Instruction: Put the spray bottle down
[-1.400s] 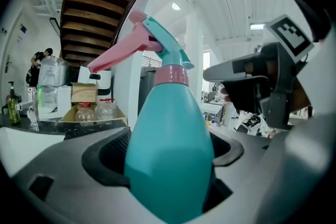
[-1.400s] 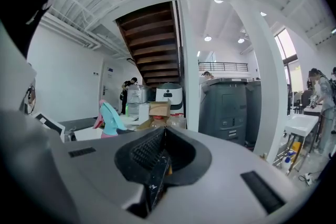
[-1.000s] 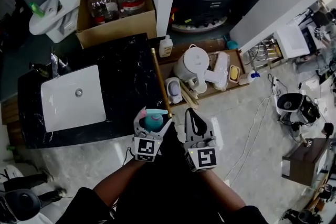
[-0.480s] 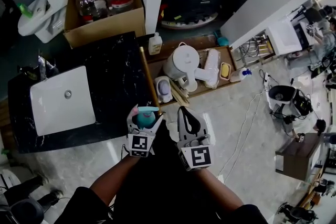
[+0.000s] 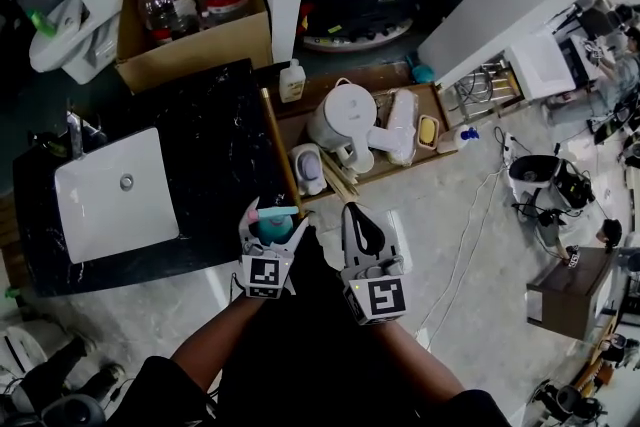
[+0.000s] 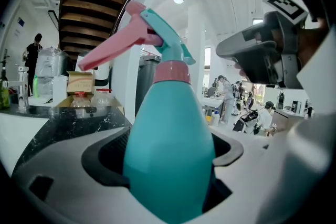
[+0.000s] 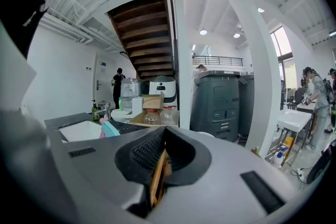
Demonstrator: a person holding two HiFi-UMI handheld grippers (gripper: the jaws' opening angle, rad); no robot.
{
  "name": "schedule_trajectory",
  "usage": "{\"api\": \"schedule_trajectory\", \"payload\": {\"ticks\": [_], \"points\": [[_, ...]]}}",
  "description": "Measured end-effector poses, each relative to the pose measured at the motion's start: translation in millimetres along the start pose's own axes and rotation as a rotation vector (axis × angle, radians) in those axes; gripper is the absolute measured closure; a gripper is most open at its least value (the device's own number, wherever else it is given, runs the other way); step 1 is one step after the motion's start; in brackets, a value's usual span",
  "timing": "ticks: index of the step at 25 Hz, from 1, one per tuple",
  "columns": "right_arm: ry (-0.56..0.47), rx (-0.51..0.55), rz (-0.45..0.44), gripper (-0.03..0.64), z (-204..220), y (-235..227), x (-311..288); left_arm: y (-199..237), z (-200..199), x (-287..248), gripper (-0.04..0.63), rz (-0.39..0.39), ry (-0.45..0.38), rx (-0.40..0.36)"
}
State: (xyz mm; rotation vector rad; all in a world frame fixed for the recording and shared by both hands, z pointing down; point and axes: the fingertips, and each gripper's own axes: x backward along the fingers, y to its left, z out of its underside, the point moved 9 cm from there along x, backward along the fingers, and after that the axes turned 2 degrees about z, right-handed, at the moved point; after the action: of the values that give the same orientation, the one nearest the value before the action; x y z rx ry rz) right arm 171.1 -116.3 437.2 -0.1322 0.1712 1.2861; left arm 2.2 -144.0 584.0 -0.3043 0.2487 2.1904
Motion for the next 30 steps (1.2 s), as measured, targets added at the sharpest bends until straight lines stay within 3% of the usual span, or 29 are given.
{"api": "schedule_trajectory", "payload": {"ticks": [4,22,30], "points": [[0.002,-0.003,-0.007,0.601,3.1,0.6,-0.3,-3.4,4.2,2.8,0.158,-0.002,0.031,-0.017],[0.016,-0.013,0.003,0.601,7.7,-0.3,5.3,-2.2,5.4,-5.9,0.159,0.006,0.004,-0.038],[0.052,-0.005,0.012,0.601,15.5,-5.8,6.9,0.2,4.1,-2.3,0.158,0.022,0.040,-0.055]]}}
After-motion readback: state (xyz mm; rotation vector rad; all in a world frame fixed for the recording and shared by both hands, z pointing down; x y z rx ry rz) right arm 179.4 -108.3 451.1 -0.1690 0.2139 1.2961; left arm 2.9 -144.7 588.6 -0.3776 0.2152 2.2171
